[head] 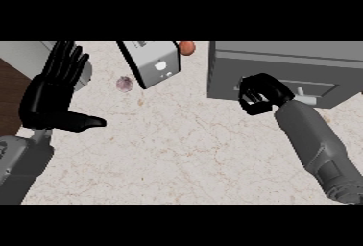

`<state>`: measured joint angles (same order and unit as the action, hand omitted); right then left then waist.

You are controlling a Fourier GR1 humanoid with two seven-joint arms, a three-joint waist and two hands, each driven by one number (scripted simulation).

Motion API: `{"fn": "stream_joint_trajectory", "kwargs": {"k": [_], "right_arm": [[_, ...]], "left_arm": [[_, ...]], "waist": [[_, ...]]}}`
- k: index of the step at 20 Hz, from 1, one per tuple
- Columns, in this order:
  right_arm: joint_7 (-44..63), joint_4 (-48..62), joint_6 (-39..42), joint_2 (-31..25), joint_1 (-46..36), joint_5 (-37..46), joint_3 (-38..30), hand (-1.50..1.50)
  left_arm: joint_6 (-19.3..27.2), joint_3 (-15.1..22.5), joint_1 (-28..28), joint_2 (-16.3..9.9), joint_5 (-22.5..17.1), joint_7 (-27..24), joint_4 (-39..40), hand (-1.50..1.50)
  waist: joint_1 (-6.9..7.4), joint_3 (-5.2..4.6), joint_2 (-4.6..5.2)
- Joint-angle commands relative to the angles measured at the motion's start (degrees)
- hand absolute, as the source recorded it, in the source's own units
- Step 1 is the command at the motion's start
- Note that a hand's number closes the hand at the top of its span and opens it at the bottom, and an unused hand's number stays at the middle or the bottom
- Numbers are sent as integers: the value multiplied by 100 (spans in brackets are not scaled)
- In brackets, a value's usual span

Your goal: Pick up the cup, place it into the drawer and close the drawer

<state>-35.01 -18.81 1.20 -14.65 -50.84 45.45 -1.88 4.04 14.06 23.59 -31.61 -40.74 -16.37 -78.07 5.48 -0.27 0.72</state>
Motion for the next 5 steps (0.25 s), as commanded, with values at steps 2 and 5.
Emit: {"fn": "stream_joint_trajectory", "kwargs": {"k": [2,5], "right_arm": [[520,296,-195,-621,-611,-166,-440,150],[487,313,-345,-595,-535,-164,-459,150]], "left_arm": [[40,53,8,184,75,-110,93,-150],[-1,134,-83,226,81,-78,50,-150]], "waist": [[58,48,223],[118,49,227]]}}
